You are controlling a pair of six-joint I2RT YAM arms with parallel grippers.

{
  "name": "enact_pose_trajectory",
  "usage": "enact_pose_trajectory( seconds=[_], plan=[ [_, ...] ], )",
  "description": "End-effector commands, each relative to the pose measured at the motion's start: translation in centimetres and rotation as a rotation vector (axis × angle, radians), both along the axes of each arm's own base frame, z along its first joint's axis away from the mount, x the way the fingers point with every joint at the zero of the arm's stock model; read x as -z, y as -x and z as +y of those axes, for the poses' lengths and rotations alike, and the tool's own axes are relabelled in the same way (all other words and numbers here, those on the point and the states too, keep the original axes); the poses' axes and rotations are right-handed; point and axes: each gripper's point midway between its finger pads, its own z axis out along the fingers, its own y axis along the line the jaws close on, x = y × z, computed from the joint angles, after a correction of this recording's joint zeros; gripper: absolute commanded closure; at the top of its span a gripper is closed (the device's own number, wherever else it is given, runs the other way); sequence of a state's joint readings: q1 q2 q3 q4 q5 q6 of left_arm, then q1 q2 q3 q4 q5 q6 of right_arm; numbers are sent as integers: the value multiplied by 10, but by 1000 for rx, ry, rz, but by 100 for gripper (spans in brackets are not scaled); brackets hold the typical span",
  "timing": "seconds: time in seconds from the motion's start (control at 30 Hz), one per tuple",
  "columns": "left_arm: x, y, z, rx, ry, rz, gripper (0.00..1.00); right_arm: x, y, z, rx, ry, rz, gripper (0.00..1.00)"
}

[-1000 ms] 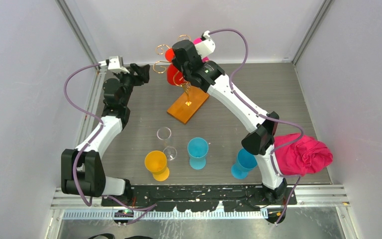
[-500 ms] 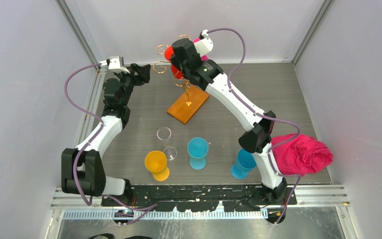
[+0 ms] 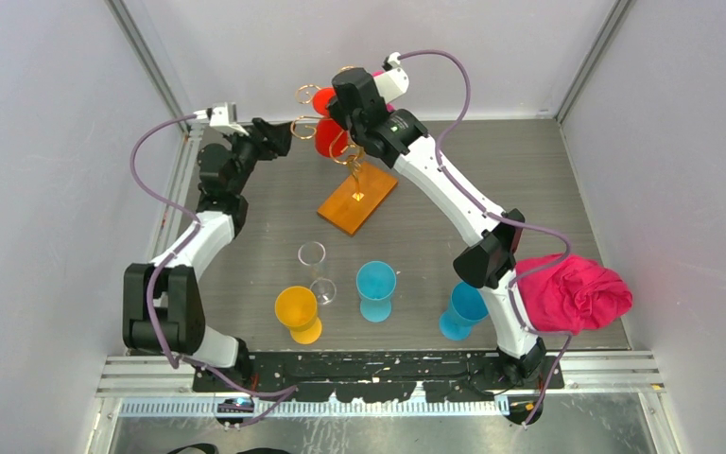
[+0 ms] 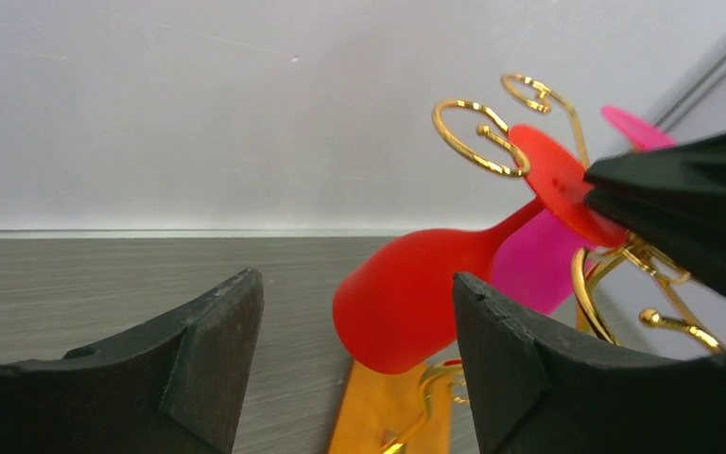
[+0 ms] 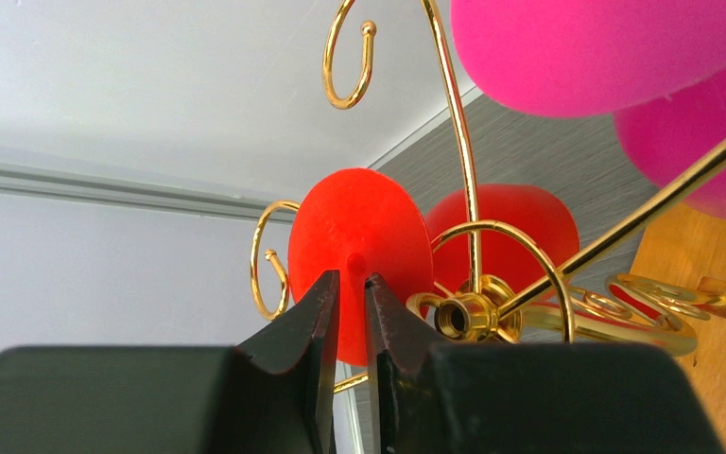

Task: Place the wine glass upside down on the wine glass rack
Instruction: Adjust the wine glass in the wine rack.

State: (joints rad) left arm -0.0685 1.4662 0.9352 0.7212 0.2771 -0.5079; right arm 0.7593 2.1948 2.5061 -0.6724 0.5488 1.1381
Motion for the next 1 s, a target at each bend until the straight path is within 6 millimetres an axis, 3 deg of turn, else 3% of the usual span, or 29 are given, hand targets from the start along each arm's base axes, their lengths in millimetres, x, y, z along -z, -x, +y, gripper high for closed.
enact_pose_trajectory(
  seconds=[0.0, 0.13, 0.4, 0.53, 0.63, 0.8, 0.97],
  plan=[
    [-27, -5, 28, 73, 254, -78, 26, -12, -4, -6, 8, -12, -23, 78],
    [-21, -8, 46, 144, 443, -83, 26, -13, -5, -9, 9, -10, -24, 78],
    [-25, -9, 36, 362, 566, -60, 26, -15, -5, -9, -6, -10, -26, 78],
    [-13, -2, 25, 398, 462, -30, 26, -15, -5, -8, -15, -8, -28, 78],
    [7, 4, 14, 356, 331, -4, 26, -14, -6, -8, -20, -5, -25, 78],
    [44, 8, -21, 267, 21, 58, 26, -17, -5, -11, -32, -3, -28, 77],
    [64, 13, -48, 246, -127, 55, 27, -21, -6, -16, -41, -1, -33, 77]
  ],
)
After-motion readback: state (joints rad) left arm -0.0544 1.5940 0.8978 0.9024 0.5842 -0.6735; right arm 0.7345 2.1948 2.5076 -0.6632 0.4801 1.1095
